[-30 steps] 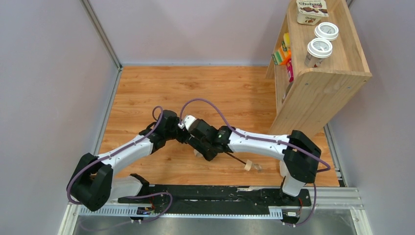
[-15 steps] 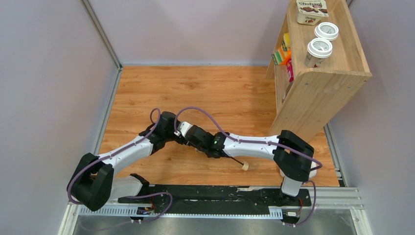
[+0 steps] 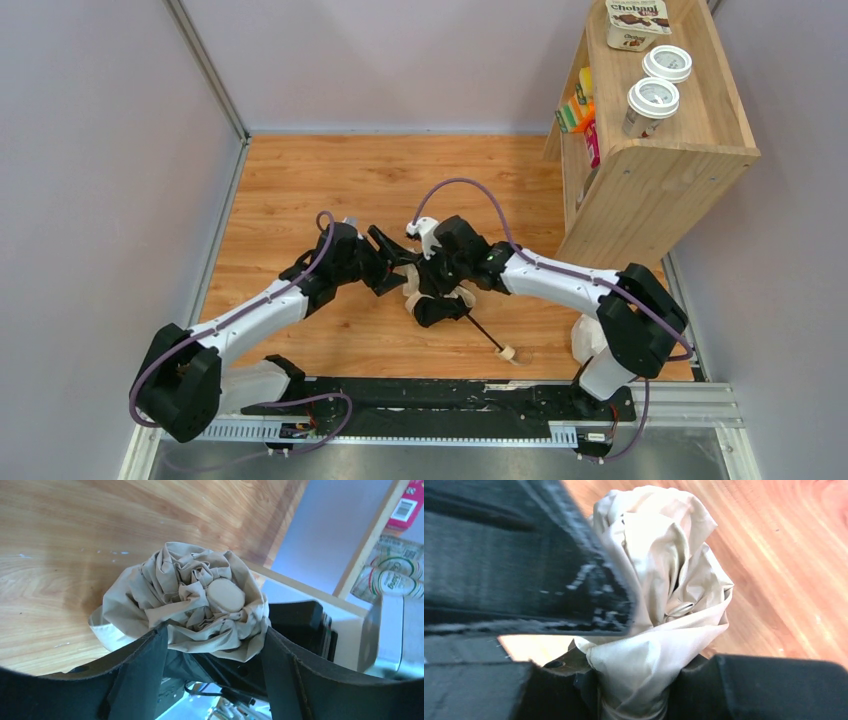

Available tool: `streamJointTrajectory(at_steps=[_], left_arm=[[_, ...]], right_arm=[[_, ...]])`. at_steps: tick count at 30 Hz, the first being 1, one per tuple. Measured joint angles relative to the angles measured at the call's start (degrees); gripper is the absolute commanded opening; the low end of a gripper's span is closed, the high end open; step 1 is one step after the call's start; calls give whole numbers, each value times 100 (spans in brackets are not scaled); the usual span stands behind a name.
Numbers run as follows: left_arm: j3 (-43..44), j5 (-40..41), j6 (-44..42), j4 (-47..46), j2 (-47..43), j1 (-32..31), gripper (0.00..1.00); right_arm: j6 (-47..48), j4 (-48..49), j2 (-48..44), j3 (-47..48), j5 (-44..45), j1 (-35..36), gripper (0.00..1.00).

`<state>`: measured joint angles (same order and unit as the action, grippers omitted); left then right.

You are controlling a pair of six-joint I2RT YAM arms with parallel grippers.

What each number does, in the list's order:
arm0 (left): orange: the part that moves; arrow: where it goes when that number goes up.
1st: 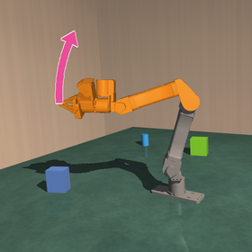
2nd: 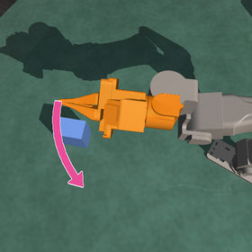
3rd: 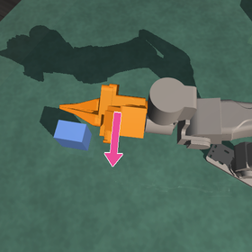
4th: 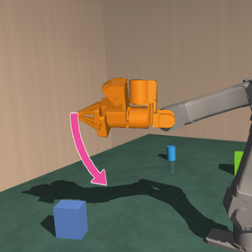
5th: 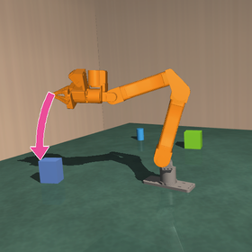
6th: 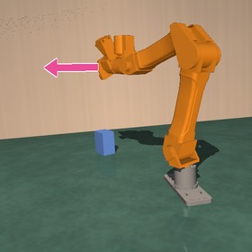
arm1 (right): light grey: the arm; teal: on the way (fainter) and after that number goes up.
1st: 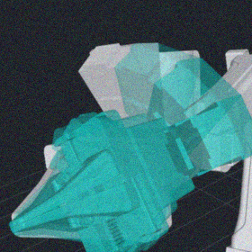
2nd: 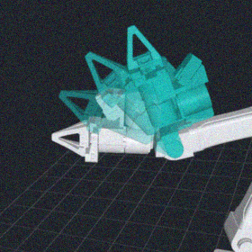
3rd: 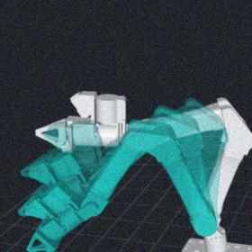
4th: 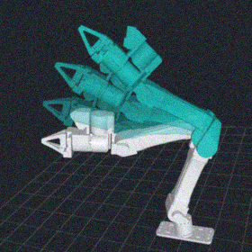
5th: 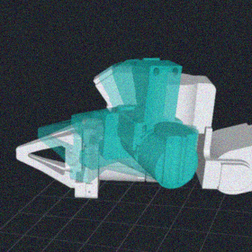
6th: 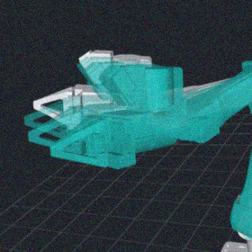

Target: Put away the umbrella

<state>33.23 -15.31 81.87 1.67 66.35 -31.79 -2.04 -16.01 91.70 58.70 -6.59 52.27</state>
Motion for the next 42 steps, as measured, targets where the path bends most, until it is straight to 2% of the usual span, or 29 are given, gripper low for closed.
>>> streamJointTrajectory(at_steps=[4, 6, 7, 8, 9, 11, 19, 27, 30, 33, 36, 42], left_arm=[[177, -122, -251, -42, 70, -22, 75], [254, -177, -260, -101, 212, -61, 57], [295, -208, -254, -125, 282, -74, 53], [361, -254, -260, -144, 376, -81, 64], [448, -297, -278, -136, 463, -90, 60], [627, -358, -341, -44, 612, -133, 75], [925, -695, -400, 177, 1049, -164, 77], [1362, -1034, -518, 490, 1440, -136, 78], [1270, -793, -586, 634, 1141, -168, 78], [894, -229, -619, 671, 280, -199, 78], [269, 68, -389, 245, -686, -208, 79], [-260, 219, 42, -398, -990, -223, 79]], right_arm=[[-514, 179, -153, -136, -1261, -535, 0], [-734, 286, -170, -155, -1766, -713, 0], [-822, 297, -170, -155, -1943, -767, 0], [-896, 284, -170, -155, -2072, -802, 0], [-949, 254, -170, -155, -2151, -826, 0], [-988, 212, -170, -155, -2304, -870, 0], [-702, -289, -170, -48, -2450, -905, 0], [4, -1390, -334, 492, -1561, -614, 0], [26, -1425, -387, 498, -1394, -542, 0], [-118, -1191, -468, 498, -1469, -557, 0], [-365, -857, -623, 455, -1801, -601, 0], [-767, -634, -660, 315, -2107, -769, 0]])
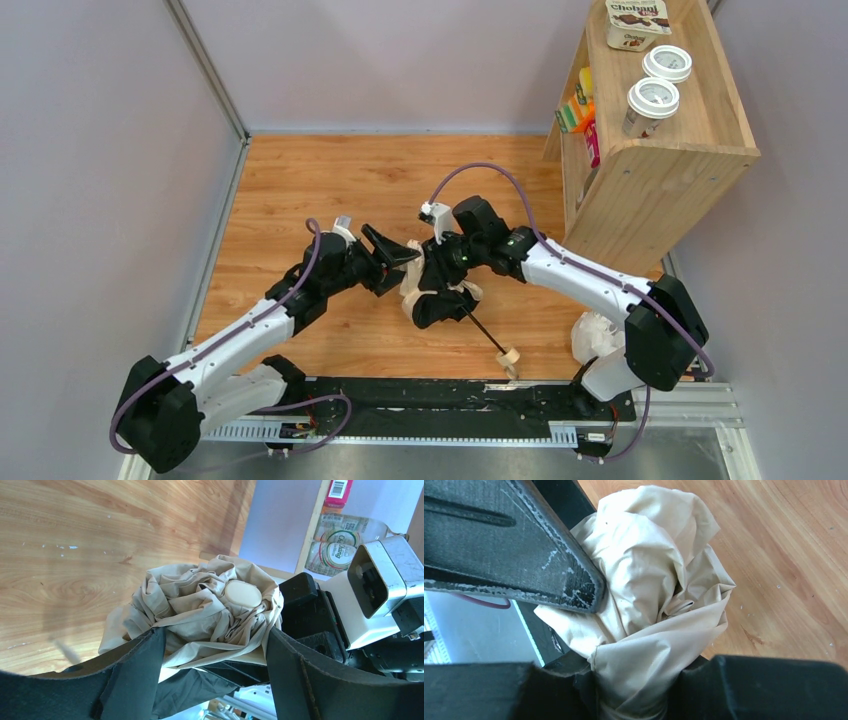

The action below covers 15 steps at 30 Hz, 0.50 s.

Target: Put away the umbrella

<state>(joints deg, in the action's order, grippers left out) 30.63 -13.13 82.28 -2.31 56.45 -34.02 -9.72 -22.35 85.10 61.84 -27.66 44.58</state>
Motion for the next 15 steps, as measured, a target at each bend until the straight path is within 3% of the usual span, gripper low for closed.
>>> streamJointTrajectory(at_steps=[8, 15], left_arm=[[177, 81, 96, 221, 33, -4, 79], [791, -212, -24, 278, 1056, 0, 80]], right_arm=[[-249, 105, 0, -4, -363, -138, 0], [214, -363, 111, 197, -101, -122, 0]])
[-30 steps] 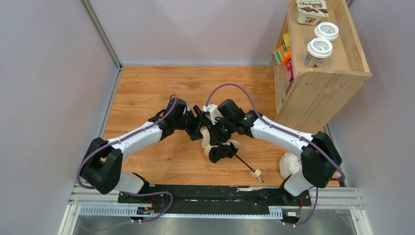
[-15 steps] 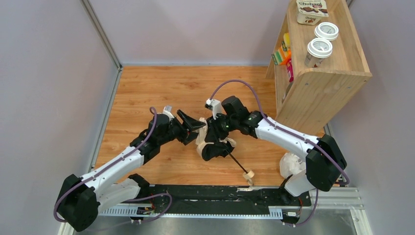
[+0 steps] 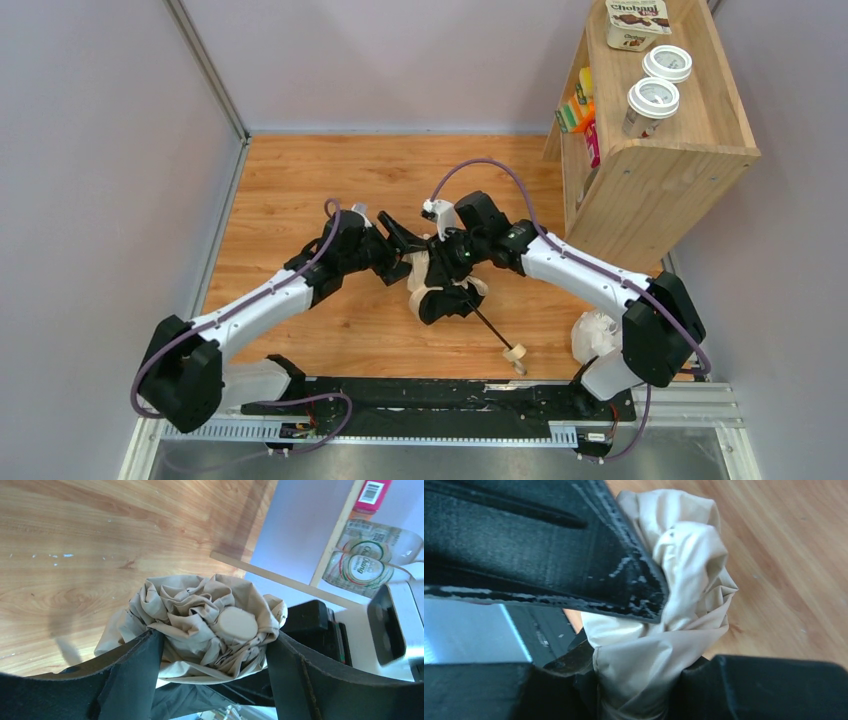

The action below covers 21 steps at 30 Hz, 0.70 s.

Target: Put away the umbrella

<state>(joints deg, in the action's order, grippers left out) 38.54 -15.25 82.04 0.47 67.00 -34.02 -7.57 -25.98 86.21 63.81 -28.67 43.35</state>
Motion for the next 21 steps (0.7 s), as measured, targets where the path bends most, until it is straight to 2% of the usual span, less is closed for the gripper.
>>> streamJointTrajectory(at_steps=[9, 14, 16, 18, 19, 21], left_arm=[[566, -824, -173, 450, 925, 42, 81], [601, -953, -306, 745, 1104, 66, 76], [636, -973, -337, 844, 1093, 72, 69], [693, -1038, -361, 872, 1113, 74, 57], [726, -1075, -372, 863, 1119, 74, 41], [761, -1106, -365, 772, 1110, 66, 34]], right_arm=[[756, -1064, 37, 260, 1427, 420, 0], [1165, -1875, 411, 879, 1867, 726, 0], [1244, -2100, 503, 1043, 1982, 793, 0], [1290, -2225, 527, 1121, 2009, 815, 0], [1303, -2264, 527, 1141, 2011, 815, 0], [1303, -2315, 527, 1189, 2024, 831, 0]])
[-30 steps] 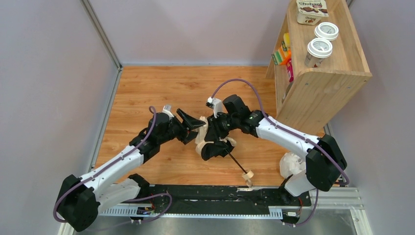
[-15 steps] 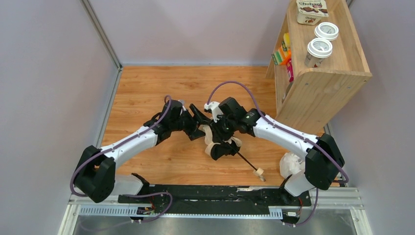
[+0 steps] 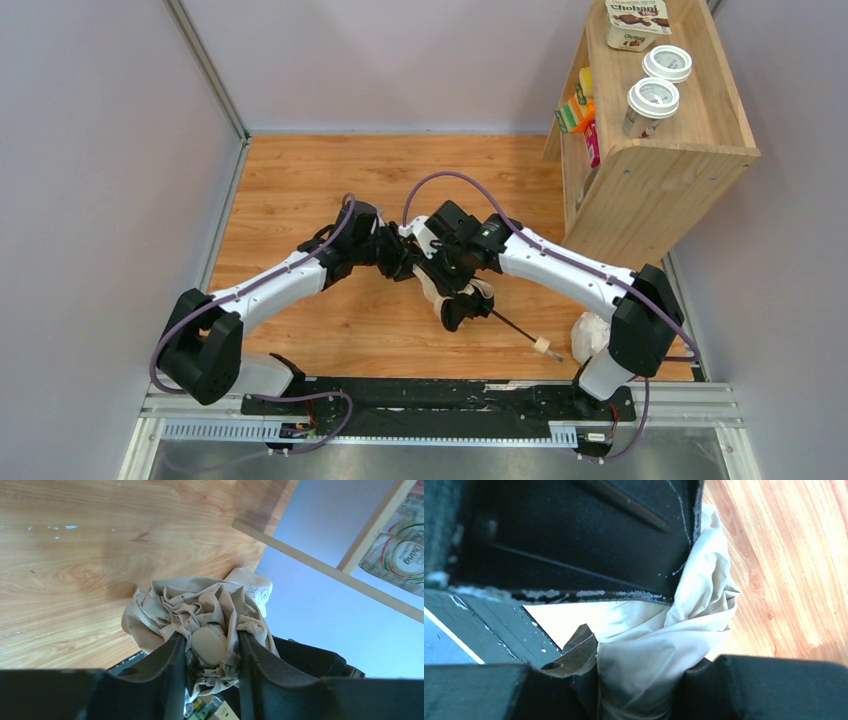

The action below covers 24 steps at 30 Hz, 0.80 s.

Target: Put away the umbrella

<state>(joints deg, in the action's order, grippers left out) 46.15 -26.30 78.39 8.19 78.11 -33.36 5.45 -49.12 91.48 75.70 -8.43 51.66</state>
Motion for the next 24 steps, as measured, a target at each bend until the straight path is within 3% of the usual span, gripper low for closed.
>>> streamJointTrajectory(at_steps=[2, 5, 7, 19, 24], left_arm=[[0, 61, 111, -66, -35, -2, 41], [-26, 179, 227, -138, -101, -2, 63], [-63, 321, 238, -138, -140, -17, 71], [-577, 1012, 177, -525, -796, -122, 76], [-890, 1534, -203, -424, -2072, -153, 77]], right_arm=[[-90, -11, 9, 63, 111, 33, 0], [-363, 44, 11, 98, 221, 50, 0], [-682, 201, 9, 87, 275, 57, 0], [-1370, 1626, -551, -824, -116, -50, 0], [-1578, 2658, -1209, -1517, -1134, -448, 0]])
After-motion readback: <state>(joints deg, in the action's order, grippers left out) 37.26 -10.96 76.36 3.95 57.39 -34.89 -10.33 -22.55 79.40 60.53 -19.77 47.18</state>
